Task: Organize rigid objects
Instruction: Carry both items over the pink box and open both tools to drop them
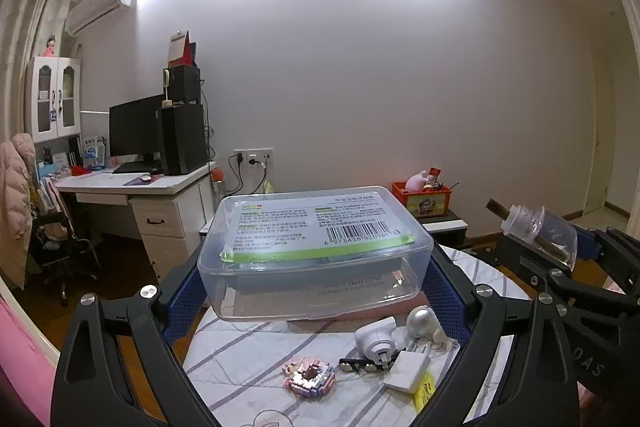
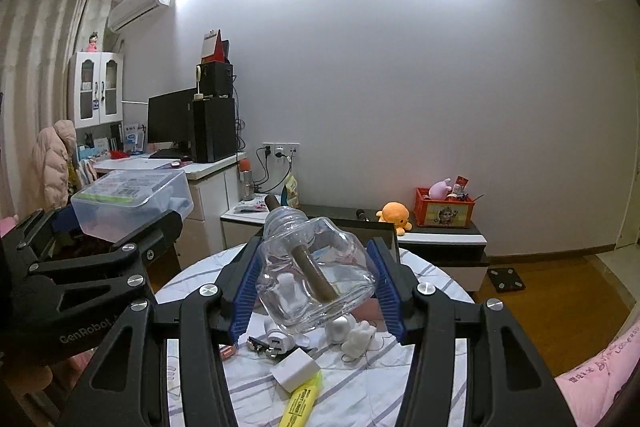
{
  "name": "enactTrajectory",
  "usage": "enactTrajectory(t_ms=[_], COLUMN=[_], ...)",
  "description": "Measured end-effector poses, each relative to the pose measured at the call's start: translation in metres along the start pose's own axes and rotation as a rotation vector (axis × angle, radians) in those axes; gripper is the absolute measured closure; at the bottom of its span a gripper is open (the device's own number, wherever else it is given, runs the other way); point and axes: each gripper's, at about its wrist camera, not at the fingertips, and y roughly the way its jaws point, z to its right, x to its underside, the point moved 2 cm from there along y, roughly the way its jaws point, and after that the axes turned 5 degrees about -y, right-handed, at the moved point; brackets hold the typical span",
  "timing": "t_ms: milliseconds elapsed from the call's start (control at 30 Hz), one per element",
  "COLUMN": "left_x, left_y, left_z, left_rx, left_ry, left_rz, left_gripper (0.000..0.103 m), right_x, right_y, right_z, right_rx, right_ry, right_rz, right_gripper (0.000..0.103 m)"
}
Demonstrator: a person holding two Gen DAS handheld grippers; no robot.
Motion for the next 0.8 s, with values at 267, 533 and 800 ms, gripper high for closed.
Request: enactTrajectory(t_ms=[267,533,800], left_x=[-0.002,0.001,0.020], left_y=[0.050,0.149,0.240], left_z=[0.008,0.008,0.006], left_rx=[-0.009,0.022,-0.032], left_ry=[0.036,0.025,0.121], left_rz=[-0.035,-0.170,-0.339], left_gripper=[0.007,0.007,0.007], right_x=[-0.001,-0.004,0.012], right_y=[0.037,0.119,0.215], right_z=[0.010,0.028,0.039], right_rx=[-0.003,-0.012,-0.053], right_ry=[0.001,-0.014,-0.041], right_rz=[-0.028,-0.113,-0.263], right_gripper=[0.049,0.049,0.049])
